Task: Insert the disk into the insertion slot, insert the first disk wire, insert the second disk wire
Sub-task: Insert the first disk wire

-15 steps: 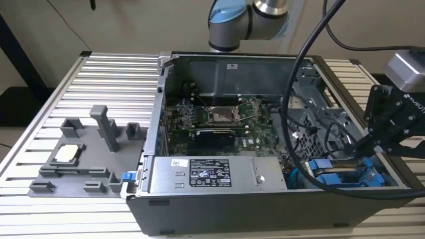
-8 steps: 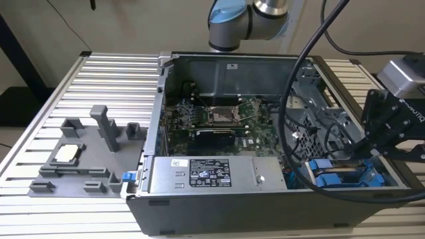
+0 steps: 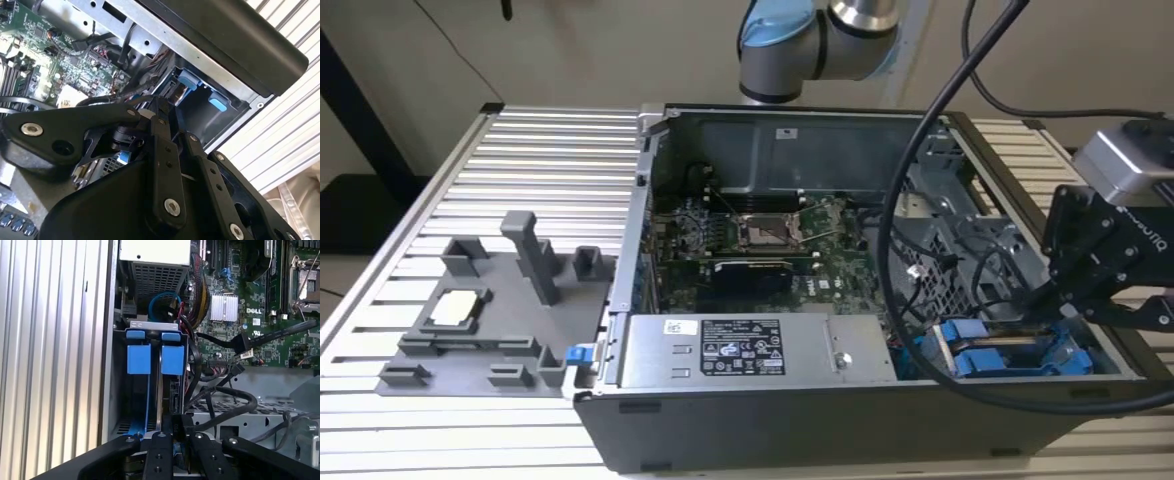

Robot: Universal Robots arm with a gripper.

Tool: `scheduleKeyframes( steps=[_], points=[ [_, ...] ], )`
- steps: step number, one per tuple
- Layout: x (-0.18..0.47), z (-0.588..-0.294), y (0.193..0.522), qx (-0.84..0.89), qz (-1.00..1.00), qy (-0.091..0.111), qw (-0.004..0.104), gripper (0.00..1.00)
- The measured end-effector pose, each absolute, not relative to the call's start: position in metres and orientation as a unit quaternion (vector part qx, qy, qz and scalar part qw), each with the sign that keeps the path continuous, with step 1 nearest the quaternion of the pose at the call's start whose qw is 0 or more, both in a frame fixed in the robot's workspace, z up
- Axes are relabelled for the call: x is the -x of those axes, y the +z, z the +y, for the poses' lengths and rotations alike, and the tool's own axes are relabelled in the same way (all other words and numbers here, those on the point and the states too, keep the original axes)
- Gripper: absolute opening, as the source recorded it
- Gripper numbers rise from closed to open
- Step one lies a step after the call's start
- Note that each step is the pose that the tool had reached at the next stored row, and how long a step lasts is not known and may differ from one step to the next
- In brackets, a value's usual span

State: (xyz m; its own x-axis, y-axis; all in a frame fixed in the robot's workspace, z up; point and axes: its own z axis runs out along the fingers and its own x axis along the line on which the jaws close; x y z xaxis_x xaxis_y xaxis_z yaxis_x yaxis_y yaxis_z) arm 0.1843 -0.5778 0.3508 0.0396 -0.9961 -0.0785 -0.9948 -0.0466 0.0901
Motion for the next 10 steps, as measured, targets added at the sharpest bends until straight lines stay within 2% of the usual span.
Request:
scheduleKeyframes(
  steps=[10],
  points=[
    [-0.1848,-0.5767,0.3455,-0.725,-0.686,-0.061,0.004,0.19]
  ],
)
